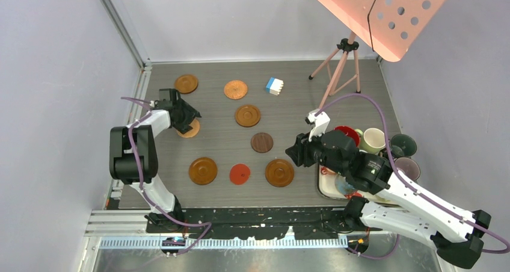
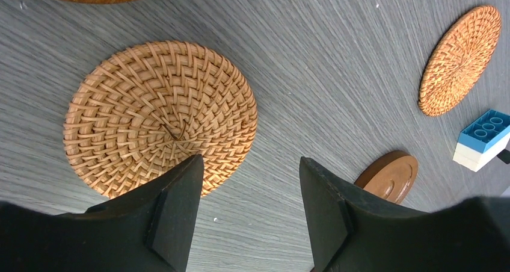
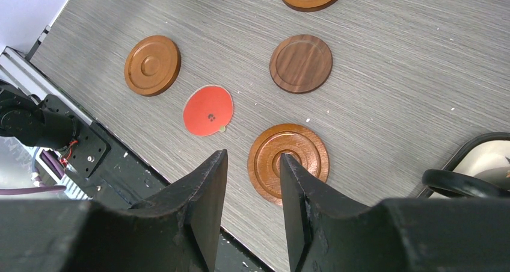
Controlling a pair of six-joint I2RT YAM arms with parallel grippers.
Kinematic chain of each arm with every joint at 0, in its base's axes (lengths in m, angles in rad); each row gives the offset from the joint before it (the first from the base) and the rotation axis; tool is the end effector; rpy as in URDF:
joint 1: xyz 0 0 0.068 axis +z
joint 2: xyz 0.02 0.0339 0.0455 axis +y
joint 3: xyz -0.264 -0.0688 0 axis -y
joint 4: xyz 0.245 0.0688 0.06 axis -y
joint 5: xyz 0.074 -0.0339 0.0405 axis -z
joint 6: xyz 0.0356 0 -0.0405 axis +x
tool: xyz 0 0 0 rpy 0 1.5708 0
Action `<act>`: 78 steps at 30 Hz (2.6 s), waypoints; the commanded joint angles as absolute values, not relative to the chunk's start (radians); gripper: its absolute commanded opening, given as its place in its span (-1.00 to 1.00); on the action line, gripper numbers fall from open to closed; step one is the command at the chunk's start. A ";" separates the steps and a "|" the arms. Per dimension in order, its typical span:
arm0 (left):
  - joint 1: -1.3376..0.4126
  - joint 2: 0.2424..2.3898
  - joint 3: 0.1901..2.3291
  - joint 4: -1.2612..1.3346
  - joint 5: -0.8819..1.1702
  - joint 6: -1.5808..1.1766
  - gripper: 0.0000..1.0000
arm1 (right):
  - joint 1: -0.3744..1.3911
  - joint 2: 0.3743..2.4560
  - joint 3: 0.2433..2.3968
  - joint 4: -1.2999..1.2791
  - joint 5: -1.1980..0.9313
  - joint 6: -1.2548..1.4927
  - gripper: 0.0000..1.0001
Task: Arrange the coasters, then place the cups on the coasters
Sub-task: Move the coaster to the center of the board.
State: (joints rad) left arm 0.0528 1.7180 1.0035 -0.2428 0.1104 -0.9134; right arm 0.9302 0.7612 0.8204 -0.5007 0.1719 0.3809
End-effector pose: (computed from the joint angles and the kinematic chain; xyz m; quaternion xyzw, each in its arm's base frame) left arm 0.3458 0.0143 0.1700 -0.4274 0.8507 -0.1736 0.2521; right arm 0.1056 0.1315 0.3234 -0.1841 0.8226 0.2675 0.4668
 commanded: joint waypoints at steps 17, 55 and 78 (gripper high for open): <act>-0.123 1.655 0.919 -0.212 0.175 -0.972 0.22 | 0.934 0.720 0.815 -0.484 0.205 0.384 -0.11; -0.485 1.637 0.902 -0.176 0.124 -1.069 0.22 | 0.934 0.734 0.803 -0.459 0.194 0.396 -0.11; -0.252 1.425 1.062 -0.410 -0.054 -0.884 0.22 | 0.934 0.769 0.813 -0.445 0.169 0.396 -0.10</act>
